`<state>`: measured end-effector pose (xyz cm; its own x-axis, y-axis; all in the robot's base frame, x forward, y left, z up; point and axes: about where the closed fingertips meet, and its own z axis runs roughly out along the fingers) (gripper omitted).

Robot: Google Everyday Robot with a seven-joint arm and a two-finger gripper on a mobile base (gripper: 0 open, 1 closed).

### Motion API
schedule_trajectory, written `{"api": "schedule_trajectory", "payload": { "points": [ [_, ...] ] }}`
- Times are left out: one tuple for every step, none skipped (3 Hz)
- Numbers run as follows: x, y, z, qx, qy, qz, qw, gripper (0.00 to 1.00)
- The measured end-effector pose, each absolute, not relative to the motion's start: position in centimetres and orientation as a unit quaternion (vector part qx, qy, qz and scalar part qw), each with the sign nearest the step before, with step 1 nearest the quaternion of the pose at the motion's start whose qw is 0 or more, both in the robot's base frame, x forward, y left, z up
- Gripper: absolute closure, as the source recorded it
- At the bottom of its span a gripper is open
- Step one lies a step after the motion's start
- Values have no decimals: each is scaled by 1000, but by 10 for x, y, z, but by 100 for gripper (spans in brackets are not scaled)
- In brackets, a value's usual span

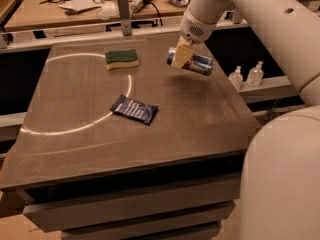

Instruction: Place redbull can upright

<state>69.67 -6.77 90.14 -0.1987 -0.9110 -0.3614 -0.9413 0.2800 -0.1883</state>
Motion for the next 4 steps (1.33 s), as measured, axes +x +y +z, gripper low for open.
{"api": "schedule_trajectory", "payload": {
  "points": [
    [679,-74,942,-565,751,118,320,100],
    [665,-86,961,-509,718,202,430,100],
    [655,-97,958,-453,691,267,496,100],
    [648,-98,946,-425,652,312,545,100]
  ]
}}
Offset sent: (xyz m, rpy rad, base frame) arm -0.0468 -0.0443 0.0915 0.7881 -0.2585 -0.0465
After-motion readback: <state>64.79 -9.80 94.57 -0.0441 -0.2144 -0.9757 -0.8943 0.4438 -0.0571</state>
